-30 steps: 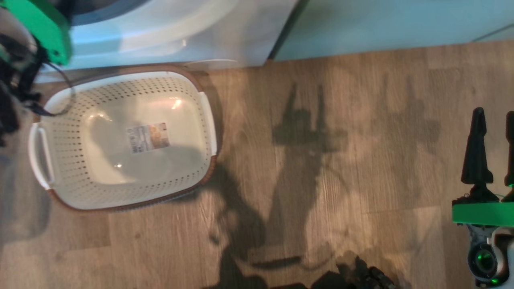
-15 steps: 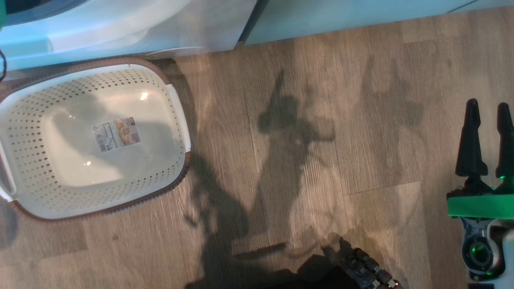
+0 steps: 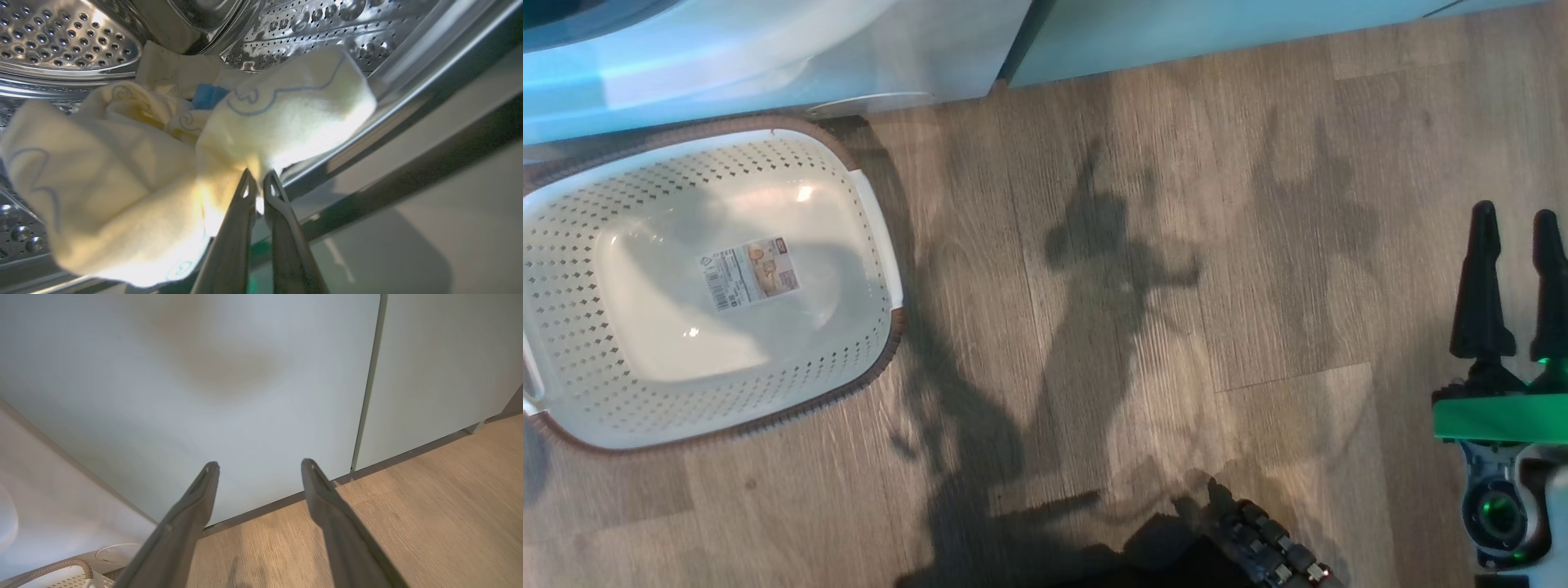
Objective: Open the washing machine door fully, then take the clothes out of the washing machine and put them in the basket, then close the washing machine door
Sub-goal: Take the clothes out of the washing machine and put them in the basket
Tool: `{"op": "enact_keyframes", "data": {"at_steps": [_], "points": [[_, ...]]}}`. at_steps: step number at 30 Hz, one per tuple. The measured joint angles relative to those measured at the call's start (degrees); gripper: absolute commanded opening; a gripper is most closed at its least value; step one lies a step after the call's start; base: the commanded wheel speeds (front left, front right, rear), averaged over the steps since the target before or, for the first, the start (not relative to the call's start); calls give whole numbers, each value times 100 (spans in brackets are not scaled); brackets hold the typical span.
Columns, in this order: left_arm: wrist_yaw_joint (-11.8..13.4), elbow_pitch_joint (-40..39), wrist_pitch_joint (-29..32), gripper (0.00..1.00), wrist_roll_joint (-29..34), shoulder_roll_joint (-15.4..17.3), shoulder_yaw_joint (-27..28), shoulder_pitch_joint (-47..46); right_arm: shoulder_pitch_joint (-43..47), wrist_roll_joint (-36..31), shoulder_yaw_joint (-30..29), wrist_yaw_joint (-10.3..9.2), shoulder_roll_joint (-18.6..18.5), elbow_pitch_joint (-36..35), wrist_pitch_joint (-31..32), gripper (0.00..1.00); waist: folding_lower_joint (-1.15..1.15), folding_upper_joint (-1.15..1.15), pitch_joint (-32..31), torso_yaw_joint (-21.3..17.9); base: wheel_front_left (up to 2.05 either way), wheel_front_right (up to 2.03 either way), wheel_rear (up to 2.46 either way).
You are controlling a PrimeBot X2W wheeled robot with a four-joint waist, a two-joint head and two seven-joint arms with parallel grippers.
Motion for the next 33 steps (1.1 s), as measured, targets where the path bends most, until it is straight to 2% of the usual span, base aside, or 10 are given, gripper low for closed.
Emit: {"op": "enact_keyframes", "data": {"at_steps": [8,15,19,27,31,33], "points": [[154,-101,-63,0,-3,-24,-79,-1,-3,7,-98,0,0,35,0,100,0,0,-37,123,0,0,0],[568,-593,-438,0,-200,-162,115,285,-3,-85,-250,0,0,36,0,100,0,0,-165,363,0,0,0],[878,-959,-859,0,-409,-237,337,768,-3,-147,-320,0,0,36,0,100,0,0,-280,503,0,0,0],[1580,-2014,-2212,0,-832,-431,1024,2049,29,-325,-465,0,0,36,0,100,0,0,-564,751,0,0,0],[1756,-2672,-2553,0,-891,-571,1305,2692,62,-393,-568,0,-1,32,0,100,-1,0,-712,875,0,0,0],[1768,-3022,-2588,0,-891,-684,1475,2980,104,-442,-587,0,-1,25,0,100,-1,0,-778,932,0,0,0]]}}
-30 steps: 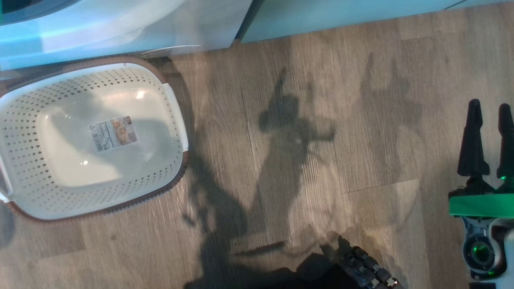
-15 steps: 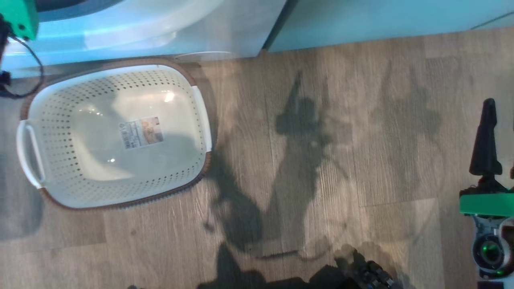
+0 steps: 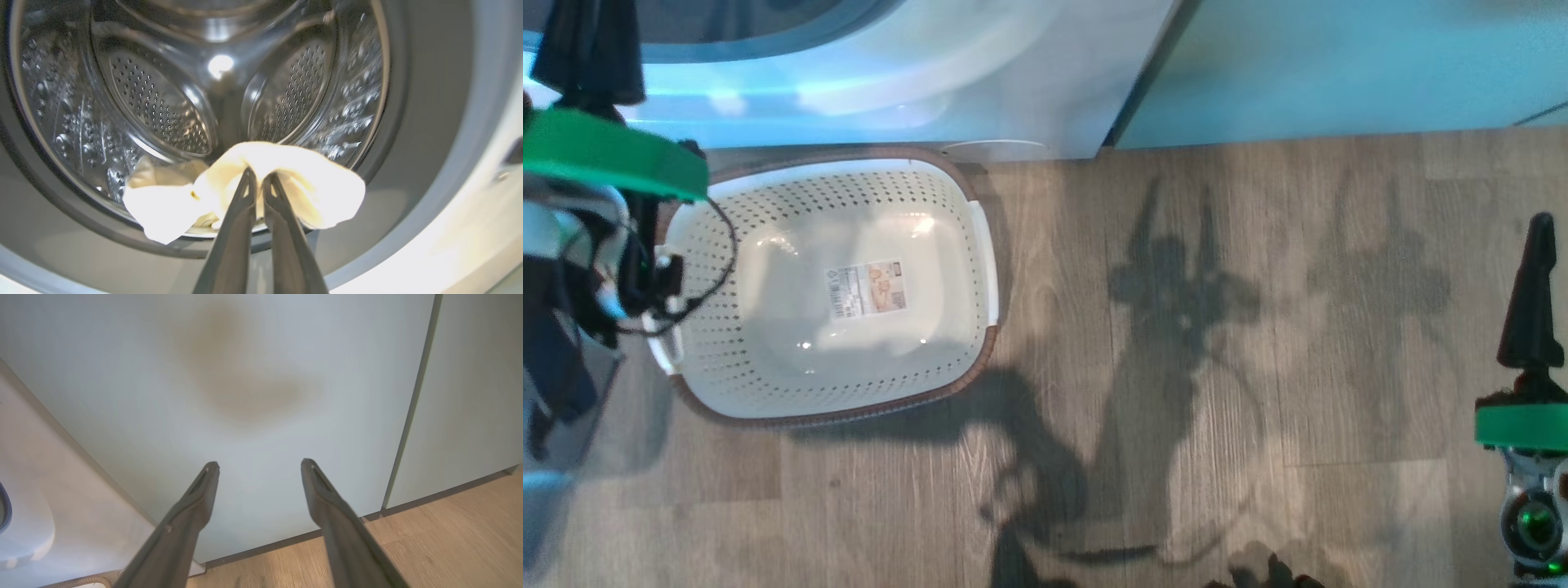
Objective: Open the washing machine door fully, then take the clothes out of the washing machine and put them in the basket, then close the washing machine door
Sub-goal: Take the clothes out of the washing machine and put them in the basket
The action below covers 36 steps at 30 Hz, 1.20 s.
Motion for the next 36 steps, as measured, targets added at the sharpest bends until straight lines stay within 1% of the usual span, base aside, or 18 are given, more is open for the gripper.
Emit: {"op": "enact_keyframes", "data": {"at_steps": [1,3,6,7,11,17,19,21,23,24,26,29,32,36], "points": [[-2,-453,-9,0,118,-182,281,256,62,-31,-15,0,0,2,0,100,0,0,-51,57,0,0,0],[-18,-921,-15,0,318,-425,620,439,76,-33,-38,0,0,-2,0,100,0,0,-90,114,0,0,0],[-225,-1558,-40,0,621,-884,1166,670,80,-92,-63,0,0,-22,0,100,0,0,-145,195,0,0,0],[-225,-1558,-40,0,621,-884,1166,670,80,-92,-63,0,0,-22,0,100,0,0,-145,195,0,0,0],[-686,-2202,-47,0,950,-1523,1674,995,127,-138,-114,0,-1,-33,0,100,0,0,-211,321,0,0,0],[-1432,-2683,-48,0,1369,-2341,2281,1380,169,-226,-138,0,-1,-40,0,100,0,0,-328,501,0,0,0],[-1621,-2830,-48,0,1449,-2574,2479,1458,169,-232,-148,0,-1,-63,0,100,0,0,-355,545,0,0,0],[-1742,-2954,-51,0,1533,-2776,2591,1543,170,-233,-157,0,-1,-77,0,100,0,0,-372,579,0,0,0],[-1833,-2931,-65,0,1579,-2924,2615,1697,171,-233,-157,0,-1,-86,0,100,0,0,-386,608,0,0,0],[-1836,-2860,-65,0,1592,-2974,2613,1807,174,-233,-157,0,-1,-91,0,100,0,0,-390,620,0,0,0],[-1883,-2550,-65,0,1595,-3018,2608,2040,175,-232,-132,0,-1,-96,0,100,0,0,-390,621,0,0,0],[-1898,-1922,-64,0,1655,-3020,2490,2357,176,-230,-79,0,-1,-96,0,100,1,0,-390,586,0,0,0],[-1926,-1133,-60,0,1671,-3006,2275,2582,177,-205,-35,0,-1,-90,0,100,1,0,-396,520,0,0,0],[-1926,-99,-57,0,1588,-2860,1751,2735,196,-143,-23,0,-1,-73,0,100,1,0,-398,419,0,0,0]]}}
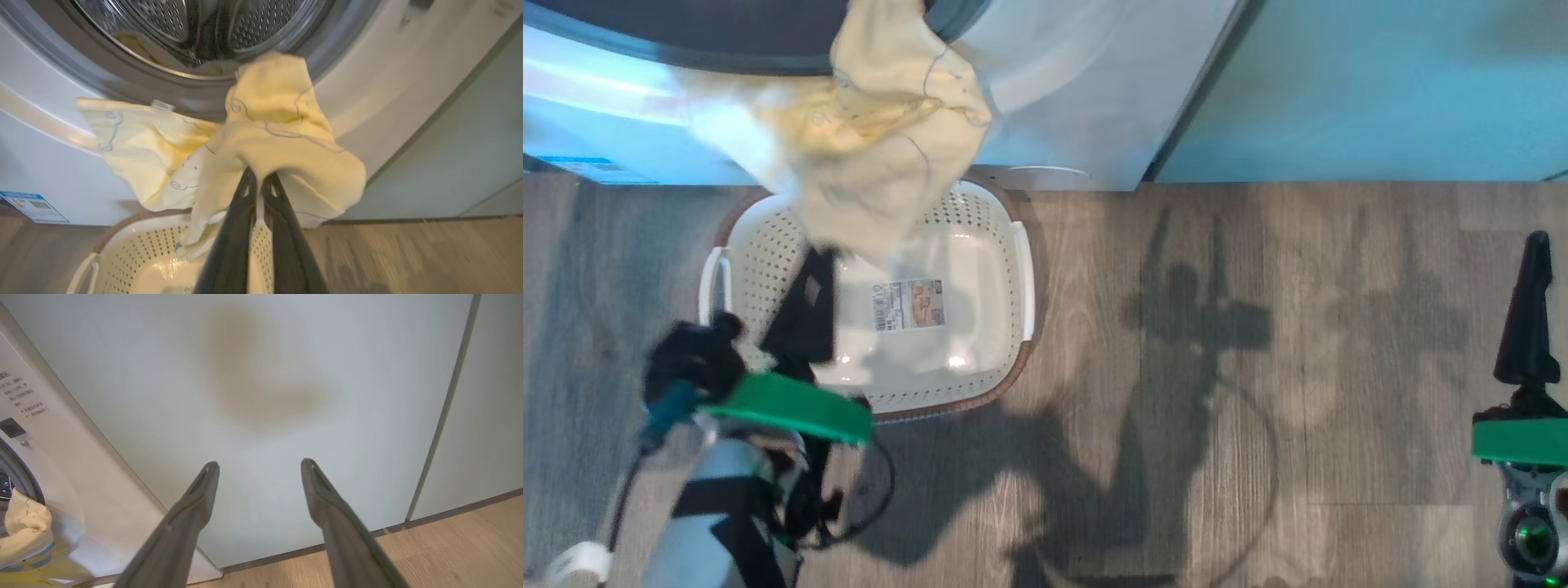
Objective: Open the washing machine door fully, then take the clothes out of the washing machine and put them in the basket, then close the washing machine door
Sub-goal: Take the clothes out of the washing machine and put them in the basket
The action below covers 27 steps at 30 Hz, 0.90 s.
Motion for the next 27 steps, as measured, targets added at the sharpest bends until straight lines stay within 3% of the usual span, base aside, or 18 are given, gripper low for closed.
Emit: {"op": "enact_keyframes", "data": {"at_steps": [5,11,21,22,23,24,27], "points": [[-1,1360,2,0,-243,200,-604,-170,80,67,20,0,0,14,0,100,0,0,66,-103,0,0,0],[-1,3008,2,0,-535,263,-926,-1031,59,97,54,0,0,10,0,100,0,0,220,-213,0,0,0],[-1,5221,76,0,-903,303,-946,-2462,-188,259,186,0,0,11,0,100,0,0,586,-473,0,0,0],[-1,5382,89,13,-906,308,-943,-2579,-192,281,190,0,0,12,0,100,0,0,626,-507,0,0,0],[-1,5531,138,49,-906,310,-943,-2692,-191,293,191,0,0,14,0,100,1,0,665,-538,0,0,0],[-1,5649,153,100,-906,309,-944,-2789,-192,318,186,0,0,15,0,100,1,0,704,-568,0,0,0],[-1,5943,152,100,-945,311,-940,-3042,-194,367,190,0,0,14,0,100,1,0,818,-640,0,0,0]]}}
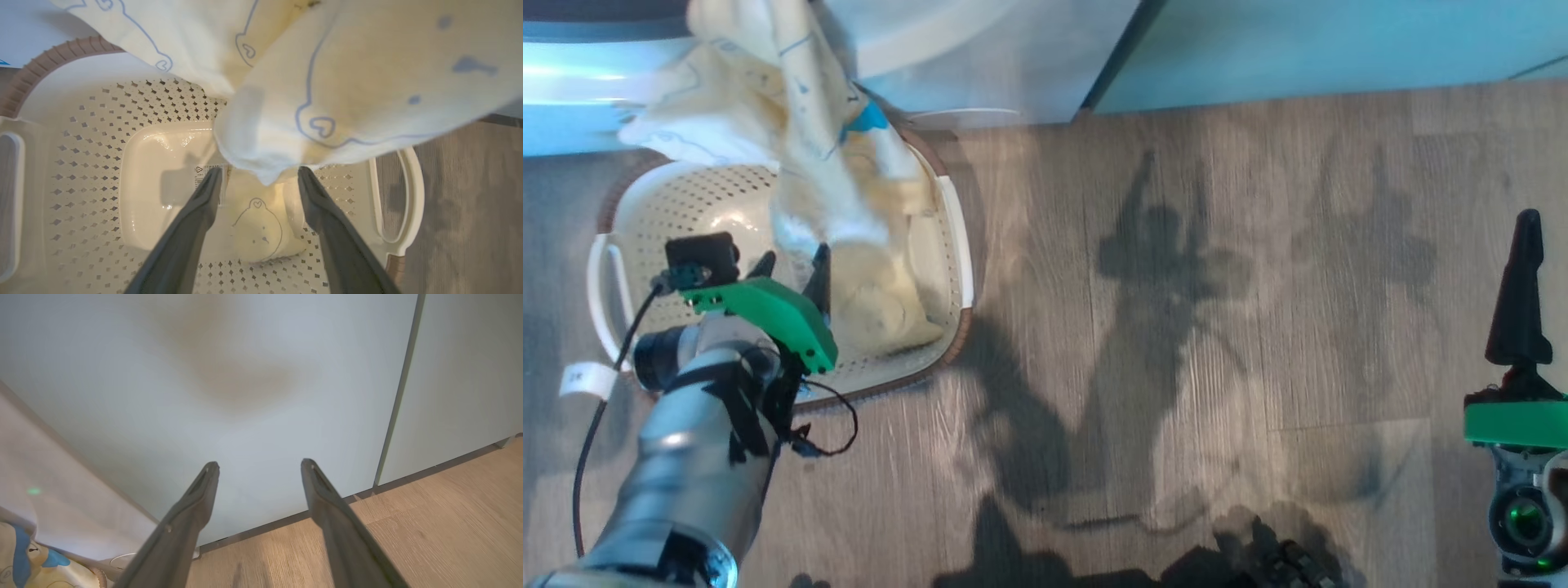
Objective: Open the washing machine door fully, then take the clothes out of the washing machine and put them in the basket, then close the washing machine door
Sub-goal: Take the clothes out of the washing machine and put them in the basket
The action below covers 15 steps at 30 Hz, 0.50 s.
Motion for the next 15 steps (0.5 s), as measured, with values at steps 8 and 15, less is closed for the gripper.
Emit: {"op": "enact_keyframes", "data": {"at_steps": [8,15], "points": [[-1,466,18,100,-174,-19,18,-244,-70,8,-8,0,0,4,0,100,0,0,118,-22,0,0,0],[-1,476,-54,100,-259,-18,-68,-235,-132,4,-16,0,0,38,0,100,0,0,56,72,0,0,0]]}}
